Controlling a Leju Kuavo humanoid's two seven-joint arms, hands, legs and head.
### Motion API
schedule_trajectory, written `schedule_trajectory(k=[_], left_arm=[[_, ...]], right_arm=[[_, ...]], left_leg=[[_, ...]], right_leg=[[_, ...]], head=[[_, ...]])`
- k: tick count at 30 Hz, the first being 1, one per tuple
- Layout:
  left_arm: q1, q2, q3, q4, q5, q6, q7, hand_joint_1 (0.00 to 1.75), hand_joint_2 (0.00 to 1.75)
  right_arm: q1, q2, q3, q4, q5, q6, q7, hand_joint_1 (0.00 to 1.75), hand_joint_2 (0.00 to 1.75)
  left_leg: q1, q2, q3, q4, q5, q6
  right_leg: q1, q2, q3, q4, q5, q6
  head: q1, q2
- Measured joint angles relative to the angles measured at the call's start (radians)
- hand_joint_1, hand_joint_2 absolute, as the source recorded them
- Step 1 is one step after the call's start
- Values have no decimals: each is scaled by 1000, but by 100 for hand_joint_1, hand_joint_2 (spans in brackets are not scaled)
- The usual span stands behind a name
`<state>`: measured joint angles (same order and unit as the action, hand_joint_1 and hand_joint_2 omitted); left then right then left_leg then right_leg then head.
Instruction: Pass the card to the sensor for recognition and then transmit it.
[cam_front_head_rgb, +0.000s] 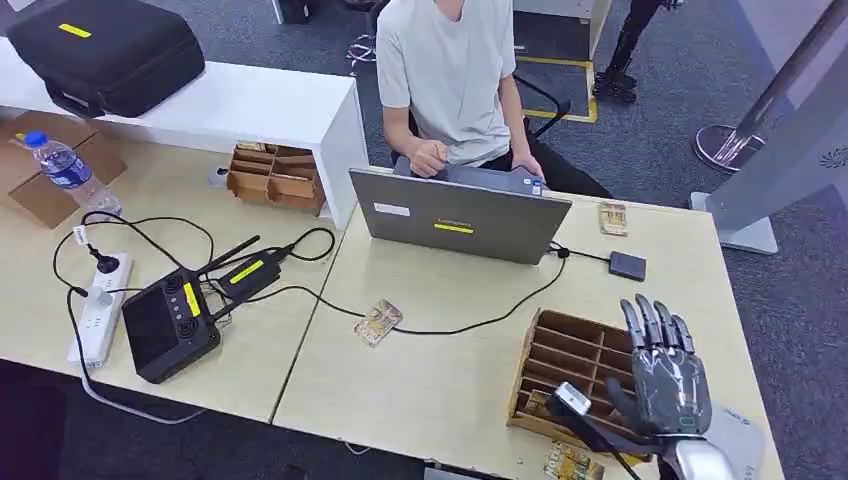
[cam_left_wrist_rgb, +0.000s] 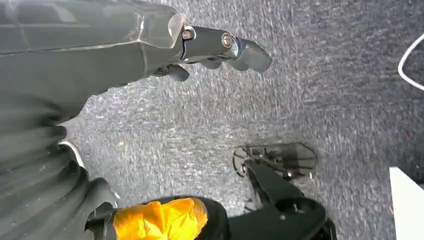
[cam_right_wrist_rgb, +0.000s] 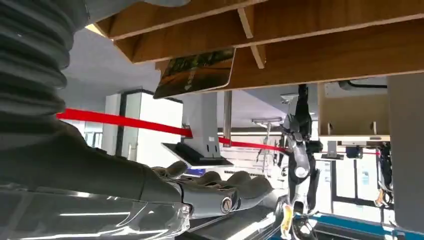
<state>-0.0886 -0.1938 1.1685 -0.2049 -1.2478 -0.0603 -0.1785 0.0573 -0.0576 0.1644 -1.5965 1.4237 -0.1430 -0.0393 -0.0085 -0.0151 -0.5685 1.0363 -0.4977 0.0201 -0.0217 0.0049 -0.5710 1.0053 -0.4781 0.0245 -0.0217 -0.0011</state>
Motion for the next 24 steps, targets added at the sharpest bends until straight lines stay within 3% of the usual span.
schedule_trajectory(k=[16,17,24], left_arm=[[1,15,1,0,0,0,1,0,175],[0,16,1,0,0,0,1,0,175],[1,16,2,0,1,0,1,0,175]], right_arm=[[-20,5,-8,29,-3,-13,1,0,175],[-20,5,-9,29,-3,-13,0,175,175],[-20,6,-9,29,-6,-12,-3,175,175]], left_leg=[[0,0,0,0,0,0],[0,0,0,0,0,0],[0,0,0,0,0,0]], right_leg=[[0,0,0,0,0,0],[0,0,0,0,0,0],[0,0,0,0,0,0]], head=[[0,0],[0,0],[0,0]])
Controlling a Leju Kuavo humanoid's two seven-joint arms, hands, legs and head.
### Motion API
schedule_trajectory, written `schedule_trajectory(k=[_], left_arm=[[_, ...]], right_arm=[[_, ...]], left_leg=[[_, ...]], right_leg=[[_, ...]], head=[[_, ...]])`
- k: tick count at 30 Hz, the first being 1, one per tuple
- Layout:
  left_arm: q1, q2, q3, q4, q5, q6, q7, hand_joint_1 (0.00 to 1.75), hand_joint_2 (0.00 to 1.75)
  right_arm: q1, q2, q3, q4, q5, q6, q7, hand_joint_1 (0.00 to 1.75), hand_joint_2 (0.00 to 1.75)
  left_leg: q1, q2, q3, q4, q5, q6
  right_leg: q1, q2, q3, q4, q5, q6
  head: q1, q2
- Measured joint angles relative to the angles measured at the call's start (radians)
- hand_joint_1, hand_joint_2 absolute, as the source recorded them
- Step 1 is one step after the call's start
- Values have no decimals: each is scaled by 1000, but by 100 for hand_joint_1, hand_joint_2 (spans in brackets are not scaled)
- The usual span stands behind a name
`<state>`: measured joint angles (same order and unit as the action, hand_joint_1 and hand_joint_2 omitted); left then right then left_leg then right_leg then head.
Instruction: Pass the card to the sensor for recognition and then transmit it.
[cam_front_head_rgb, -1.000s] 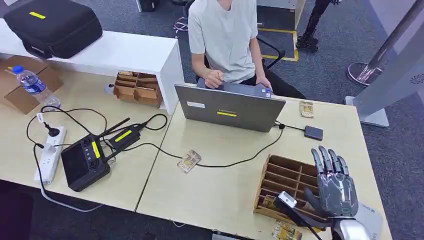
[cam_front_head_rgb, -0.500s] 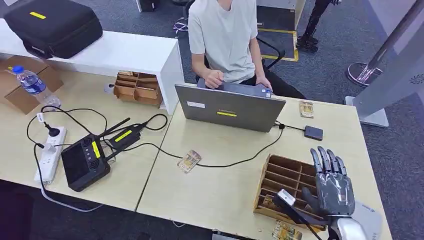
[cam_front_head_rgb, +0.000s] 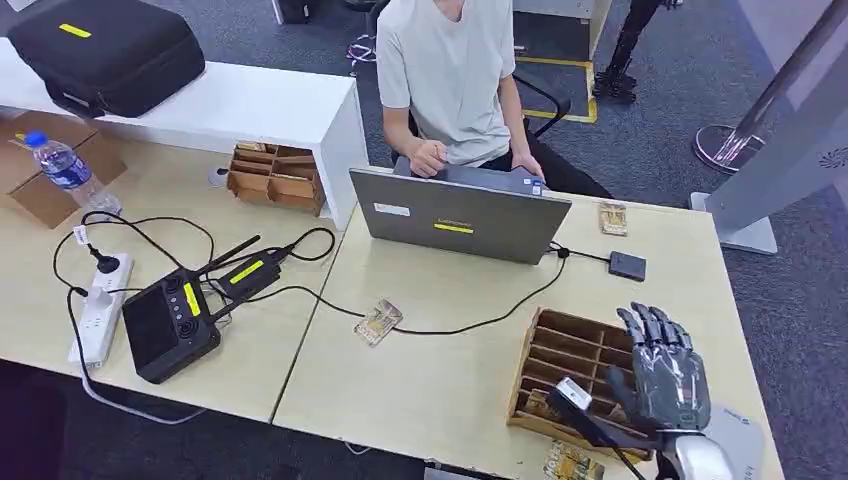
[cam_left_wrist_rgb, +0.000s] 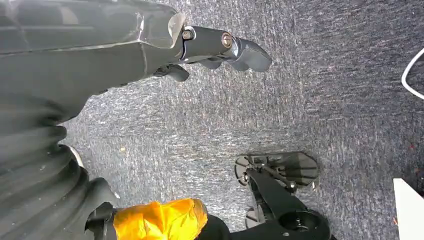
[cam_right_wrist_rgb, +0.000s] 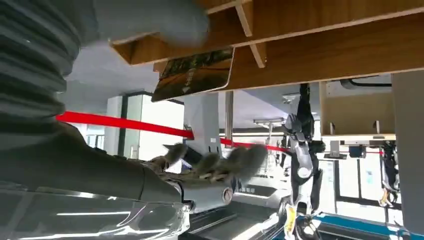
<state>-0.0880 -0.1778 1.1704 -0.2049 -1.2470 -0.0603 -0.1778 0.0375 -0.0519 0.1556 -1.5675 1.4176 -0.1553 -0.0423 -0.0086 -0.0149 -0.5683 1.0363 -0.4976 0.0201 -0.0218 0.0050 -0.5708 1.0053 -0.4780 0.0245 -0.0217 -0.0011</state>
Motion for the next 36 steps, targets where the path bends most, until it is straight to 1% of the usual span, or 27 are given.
schedule_trajectory(k=[32,36], left_arm=[[0,1,10,0,2,0,0,0,175],[0,2,10,0,-5,13,-20,0,175]], right_arm=[[4,6,7,-24,-14,16,-21,175,175],[5,6,9,-24,-14,16,-22,175,175]], left_leg=[[0,0,0,0,0,0],[0,0,0,0,0,0]], right_leg=[[0,0,0,0,0,0],[0,0,0,0,0,0]], head=[[0,0],[0,0]])
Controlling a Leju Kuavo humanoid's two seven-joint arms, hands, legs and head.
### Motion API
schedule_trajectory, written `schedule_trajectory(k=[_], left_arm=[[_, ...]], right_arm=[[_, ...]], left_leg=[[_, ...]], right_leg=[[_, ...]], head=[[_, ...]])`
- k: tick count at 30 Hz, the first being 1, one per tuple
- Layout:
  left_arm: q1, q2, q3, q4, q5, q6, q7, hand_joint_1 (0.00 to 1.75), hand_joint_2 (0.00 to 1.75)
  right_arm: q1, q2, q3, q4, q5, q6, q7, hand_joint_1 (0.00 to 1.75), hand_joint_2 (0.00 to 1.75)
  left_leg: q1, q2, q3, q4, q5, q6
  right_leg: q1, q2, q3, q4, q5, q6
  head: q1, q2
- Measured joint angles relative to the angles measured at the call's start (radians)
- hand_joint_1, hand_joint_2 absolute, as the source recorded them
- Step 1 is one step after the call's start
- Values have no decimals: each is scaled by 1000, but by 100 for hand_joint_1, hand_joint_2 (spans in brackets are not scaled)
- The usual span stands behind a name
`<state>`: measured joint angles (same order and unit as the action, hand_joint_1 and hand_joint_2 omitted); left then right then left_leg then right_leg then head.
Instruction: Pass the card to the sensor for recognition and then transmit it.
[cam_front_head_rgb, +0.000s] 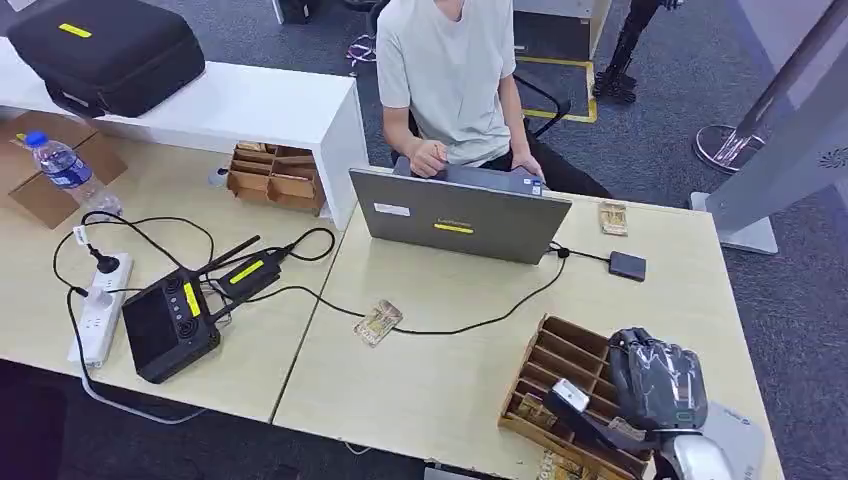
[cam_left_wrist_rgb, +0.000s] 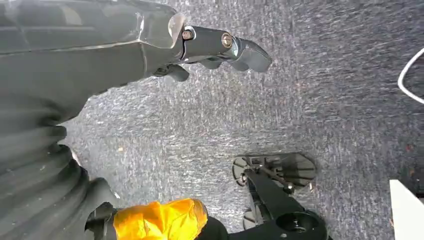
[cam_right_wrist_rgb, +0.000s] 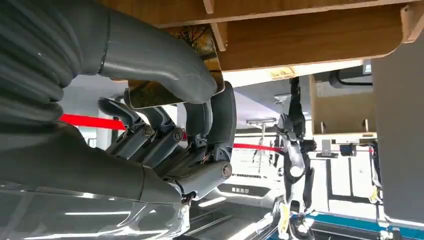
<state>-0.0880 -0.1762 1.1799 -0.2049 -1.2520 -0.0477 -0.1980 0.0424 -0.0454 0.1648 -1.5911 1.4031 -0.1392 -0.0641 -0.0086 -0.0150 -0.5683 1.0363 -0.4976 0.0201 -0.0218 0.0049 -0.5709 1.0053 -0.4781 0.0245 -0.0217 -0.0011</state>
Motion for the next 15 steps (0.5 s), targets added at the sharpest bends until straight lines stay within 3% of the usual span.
schedule_trajectory(k=[15], left_arm=[[0,7,0,0,2,17,-2,0,175]], right_arm=[[6,0,0,-8,8,0,2,175,175]], left_leg=[[0,0,0,0,0,0]], right_leg=[[0,0,0,0,0,0]], head=[[0,0]])
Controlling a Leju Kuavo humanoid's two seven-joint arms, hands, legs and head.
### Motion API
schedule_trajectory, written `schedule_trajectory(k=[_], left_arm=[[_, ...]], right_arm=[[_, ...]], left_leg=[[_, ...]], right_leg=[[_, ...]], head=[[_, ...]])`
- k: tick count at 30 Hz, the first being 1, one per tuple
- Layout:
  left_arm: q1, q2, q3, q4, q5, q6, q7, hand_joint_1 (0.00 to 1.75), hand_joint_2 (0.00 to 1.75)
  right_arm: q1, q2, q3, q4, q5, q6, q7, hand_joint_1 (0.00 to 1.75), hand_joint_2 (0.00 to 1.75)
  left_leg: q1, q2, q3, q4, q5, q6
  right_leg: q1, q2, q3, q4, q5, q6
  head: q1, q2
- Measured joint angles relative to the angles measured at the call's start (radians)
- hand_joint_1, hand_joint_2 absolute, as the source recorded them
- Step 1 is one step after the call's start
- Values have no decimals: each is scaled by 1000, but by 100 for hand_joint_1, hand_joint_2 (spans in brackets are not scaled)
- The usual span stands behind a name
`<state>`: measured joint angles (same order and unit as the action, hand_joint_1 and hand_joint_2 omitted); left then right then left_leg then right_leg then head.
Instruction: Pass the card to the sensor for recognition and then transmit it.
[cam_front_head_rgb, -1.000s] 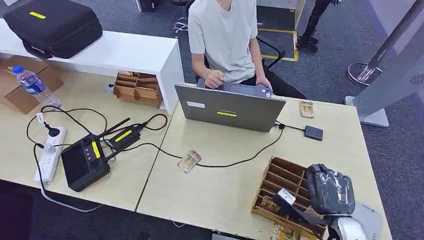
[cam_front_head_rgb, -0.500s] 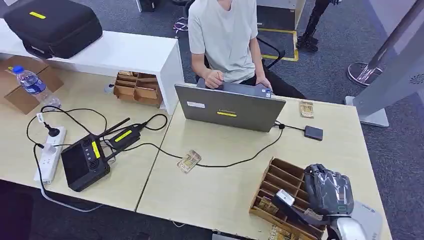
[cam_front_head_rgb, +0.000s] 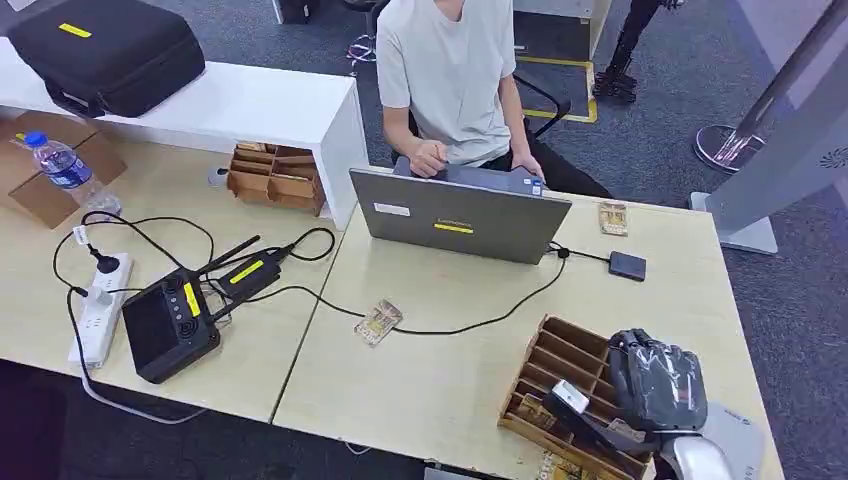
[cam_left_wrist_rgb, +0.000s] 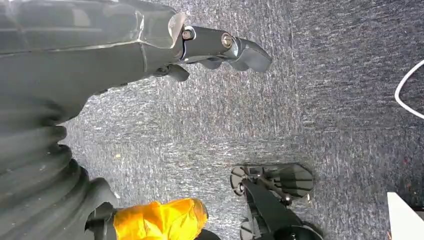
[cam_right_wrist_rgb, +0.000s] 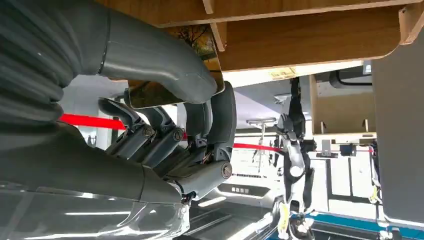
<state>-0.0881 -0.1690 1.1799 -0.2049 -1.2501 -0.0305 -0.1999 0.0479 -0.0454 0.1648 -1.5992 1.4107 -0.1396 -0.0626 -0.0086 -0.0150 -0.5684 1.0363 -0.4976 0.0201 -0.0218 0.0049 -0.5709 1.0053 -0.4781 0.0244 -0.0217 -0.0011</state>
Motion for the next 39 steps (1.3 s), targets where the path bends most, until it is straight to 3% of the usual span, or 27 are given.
schedule_trajectory(k=[39], left_arm=[[0,0,0,0,-10,-11,24,0,175]], right_arm=[[-131,-15,2,-60,-15,49,2,175,175]], left_leg=[[0,0,0,0,0,0]], right_leg=[[0,0,0,0,0,0]], head=[[0,0]])
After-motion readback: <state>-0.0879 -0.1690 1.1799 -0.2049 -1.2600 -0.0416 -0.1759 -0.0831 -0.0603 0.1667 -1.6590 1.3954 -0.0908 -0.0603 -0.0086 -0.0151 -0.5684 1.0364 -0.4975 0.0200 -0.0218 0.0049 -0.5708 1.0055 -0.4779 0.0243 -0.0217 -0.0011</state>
